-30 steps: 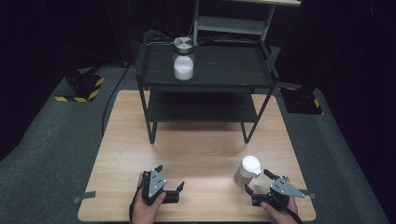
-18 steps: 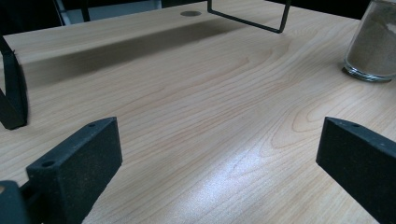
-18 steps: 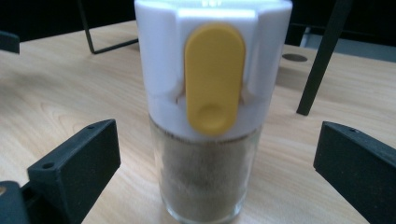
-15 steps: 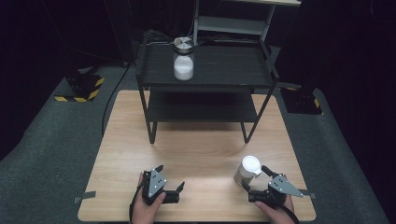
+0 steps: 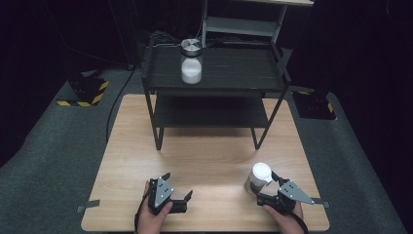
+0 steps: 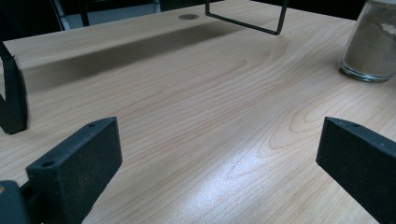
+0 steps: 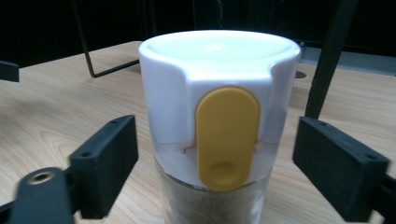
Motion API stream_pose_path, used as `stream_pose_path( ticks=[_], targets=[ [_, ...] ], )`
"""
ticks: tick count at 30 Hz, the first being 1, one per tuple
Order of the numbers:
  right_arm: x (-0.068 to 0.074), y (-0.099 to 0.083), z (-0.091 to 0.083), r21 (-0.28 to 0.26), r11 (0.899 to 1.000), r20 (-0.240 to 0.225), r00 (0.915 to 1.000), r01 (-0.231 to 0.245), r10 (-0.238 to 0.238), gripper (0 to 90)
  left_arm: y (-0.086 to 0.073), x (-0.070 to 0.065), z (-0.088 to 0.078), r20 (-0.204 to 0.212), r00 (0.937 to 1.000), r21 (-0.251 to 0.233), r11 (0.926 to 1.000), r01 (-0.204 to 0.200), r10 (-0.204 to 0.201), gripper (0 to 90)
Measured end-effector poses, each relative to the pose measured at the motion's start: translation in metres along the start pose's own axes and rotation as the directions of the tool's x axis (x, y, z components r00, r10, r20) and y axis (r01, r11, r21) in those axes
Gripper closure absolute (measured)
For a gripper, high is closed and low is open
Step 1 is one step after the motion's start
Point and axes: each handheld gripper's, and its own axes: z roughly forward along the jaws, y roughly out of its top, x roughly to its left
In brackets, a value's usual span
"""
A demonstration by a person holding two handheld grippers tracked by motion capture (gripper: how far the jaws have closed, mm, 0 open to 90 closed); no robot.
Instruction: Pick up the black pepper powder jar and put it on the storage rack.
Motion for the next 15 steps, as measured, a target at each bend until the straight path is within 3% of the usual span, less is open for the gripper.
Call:
stream_pose_path(
  ticks=[15],
  targets=[
    [0.0019,-0.0043,0.0026,-0.023,1.0,0.005,1.0,-0.001,0.001,29.8,-0.0007,0.0001,-0.0007,-0.002,1.0,-0.002,1.0,0.008,-0.008,0.4]
  ],
)
